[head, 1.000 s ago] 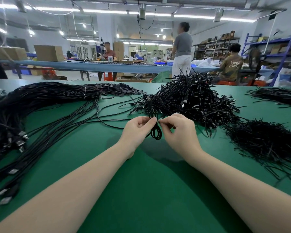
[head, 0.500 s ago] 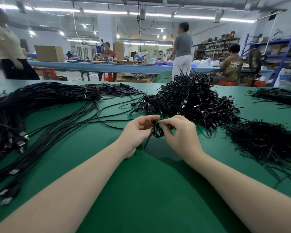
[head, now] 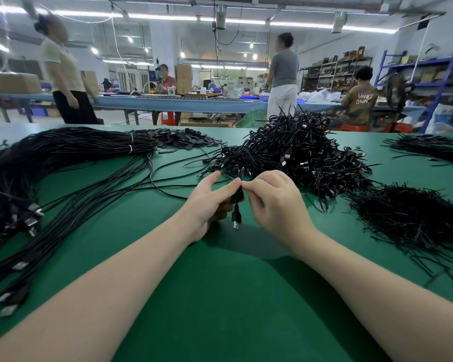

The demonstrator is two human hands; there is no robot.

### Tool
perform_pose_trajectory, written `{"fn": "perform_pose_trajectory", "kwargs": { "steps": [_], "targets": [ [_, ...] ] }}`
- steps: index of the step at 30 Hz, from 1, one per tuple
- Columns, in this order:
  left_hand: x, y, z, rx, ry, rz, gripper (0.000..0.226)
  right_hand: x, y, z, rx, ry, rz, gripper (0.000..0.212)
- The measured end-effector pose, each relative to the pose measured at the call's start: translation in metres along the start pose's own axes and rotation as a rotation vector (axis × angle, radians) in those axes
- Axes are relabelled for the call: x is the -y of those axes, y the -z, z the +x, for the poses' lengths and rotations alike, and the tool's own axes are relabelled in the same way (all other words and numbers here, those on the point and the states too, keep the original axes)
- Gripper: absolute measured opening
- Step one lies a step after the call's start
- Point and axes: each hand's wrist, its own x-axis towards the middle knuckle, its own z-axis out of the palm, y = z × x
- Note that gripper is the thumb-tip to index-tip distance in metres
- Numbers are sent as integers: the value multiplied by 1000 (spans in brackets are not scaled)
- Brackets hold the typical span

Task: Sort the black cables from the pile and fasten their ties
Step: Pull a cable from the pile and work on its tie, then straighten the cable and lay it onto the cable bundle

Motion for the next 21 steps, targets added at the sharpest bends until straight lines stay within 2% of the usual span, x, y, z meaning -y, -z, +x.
{"fn": "perform_pose_trajectory", "kwargs": {
  "steps": [2,4,5,7,9,12,14,21],
  "targets": [
    [0,1,-2,59,-24,-47,42,0,-2,-1,1,11,-11,11],
    [-1,0,-2,60,-42,-79,11,0,-4,-3,-5,-40,12,8],
    [0,-1,-2,60,-32,-68,11,-1,-4,-5,-8,-79,27,7],
    [1,0,-1,82,-7,-34,27,-2,-5,-7,-13,-167,59,5],
    [2,0,-2,127,-46,-9,32,-5,-5,-8,-18,-233,90,6],
    [4,1,-4,137,-96,11,54,-6,-5,-7,-16,-268,128,6],
    [6,3,-2,127,-102,0,61,-5,-6,-7,-12,-272,139,6],
    [7,0,-3,83,-150,-22,37,-6,-7,-6,-1,-291,165,7]
  ]
}}
